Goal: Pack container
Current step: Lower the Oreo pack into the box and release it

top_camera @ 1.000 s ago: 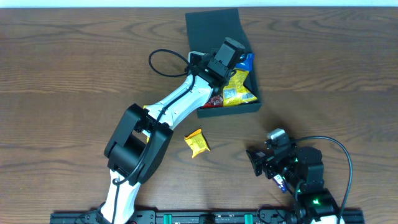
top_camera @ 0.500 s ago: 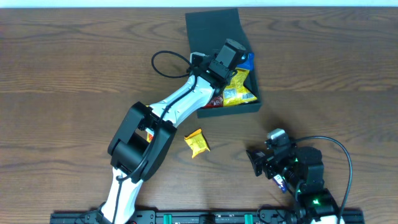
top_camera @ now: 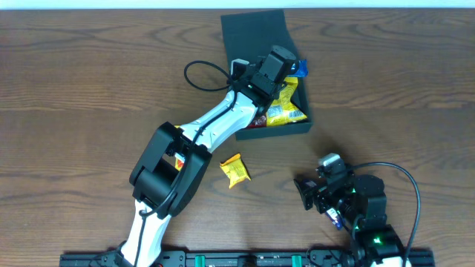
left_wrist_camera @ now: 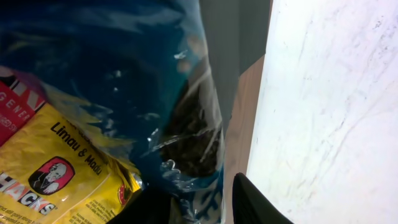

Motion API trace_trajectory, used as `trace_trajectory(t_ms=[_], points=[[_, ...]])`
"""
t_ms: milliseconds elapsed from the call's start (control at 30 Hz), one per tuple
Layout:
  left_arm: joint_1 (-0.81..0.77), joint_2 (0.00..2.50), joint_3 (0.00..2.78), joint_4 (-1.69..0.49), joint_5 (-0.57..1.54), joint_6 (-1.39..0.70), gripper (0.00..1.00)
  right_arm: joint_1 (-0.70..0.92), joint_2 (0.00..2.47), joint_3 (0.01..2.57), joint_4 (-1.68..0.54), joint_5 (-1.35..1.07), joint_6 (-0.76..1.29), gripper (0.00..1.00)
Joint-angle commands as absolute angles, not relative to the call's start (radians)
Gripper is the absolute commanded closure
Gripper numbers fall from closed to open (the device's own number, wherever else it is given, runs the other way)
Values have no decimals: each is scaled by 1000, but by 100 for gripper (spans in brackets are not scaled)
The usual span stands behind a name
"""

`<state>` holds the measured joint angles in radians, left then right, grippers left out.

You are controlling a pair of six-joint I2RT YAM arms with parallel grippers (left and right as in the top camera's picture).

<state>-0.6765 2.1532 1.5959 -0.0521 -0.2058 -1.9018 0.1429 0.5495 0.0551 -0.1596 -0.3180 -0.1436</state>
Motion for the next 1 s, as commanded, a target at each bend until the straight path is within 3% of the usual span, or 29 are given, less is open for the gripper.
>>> trace_trajectory(t_ms=[0,333,500,700,967], points=[[-676,2167,1620,-48,-204,-1861,66,136,547,51,-160,-318,-155,1],[-676,2154,1621,-16,-120,-1827,59,136,547,51,-160,-318,-155,1],[-677,2123,1621,-45,-128,-1802,43,136,547,51,-160,-318,-155,1],[-680,2087,1621,-129,-130,-1782,44,136,547,51,-160,-318,-155,1],[-688,2047,1620,-22,-39,-1607,44,136,547,51,-160,-318,-155,1]])
